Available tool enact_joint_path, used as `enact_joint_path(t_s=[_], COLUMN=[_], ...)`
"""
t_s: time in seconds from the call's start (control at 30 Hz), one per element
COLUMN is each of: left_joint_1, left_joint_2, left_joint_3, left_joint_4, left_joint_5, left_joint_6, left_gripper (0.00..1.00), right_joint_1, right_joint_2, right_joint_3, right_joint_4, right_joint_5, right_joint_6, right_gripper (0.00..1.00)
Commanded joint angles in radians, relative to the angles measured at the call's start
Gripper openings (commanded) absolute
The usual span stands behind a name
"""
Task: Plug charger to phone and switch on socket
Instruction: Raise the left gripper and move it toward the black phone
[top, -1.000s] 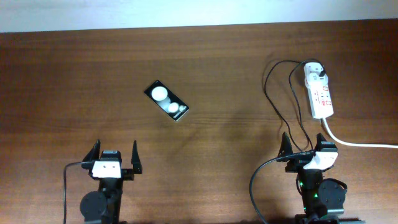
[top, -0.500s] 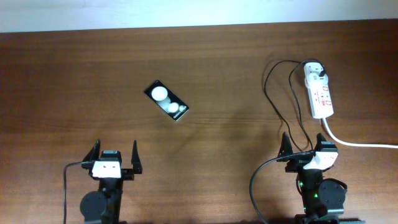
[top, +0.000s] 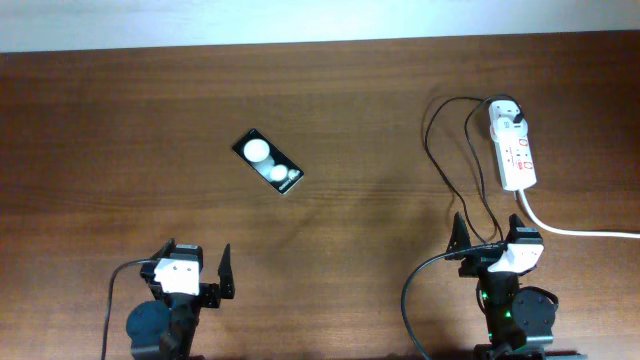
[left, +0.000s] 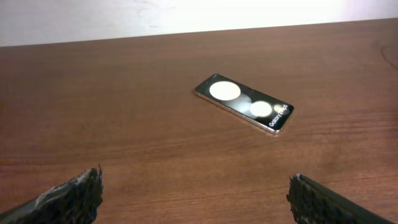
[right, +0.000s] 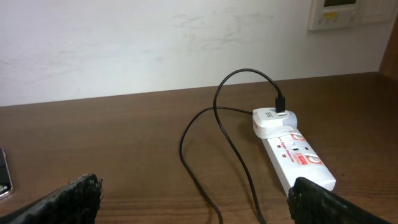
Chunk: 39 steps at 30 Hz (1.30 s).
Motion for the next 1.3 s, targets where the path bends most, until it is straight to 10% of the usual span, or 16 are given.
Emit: enact_joint_path(t_s=[0.0, 1.27], left_joint_1=[-0.002, -0.002], left_joint_2=[-0.005, 0.205], left_joint_3=[0.035, 0.301], left_joint_4=[-0.026, -0.131], left_joint_5=[0.018, 0.074], left_joint_6=[0.012, 0.012], left_gripper=[0.99, 0.99], right_joint_1=[-0.008, -0.008], right_joint_2=[-0.007, -0.007], right_joint_3=[-0.009, -0.009], right_joint_4=[-0.001, -0.001], right_joint_5=[0.009, 0.009], right_joint_6=[0.003, 0.003], right_gripper=[0.99, 0.99])
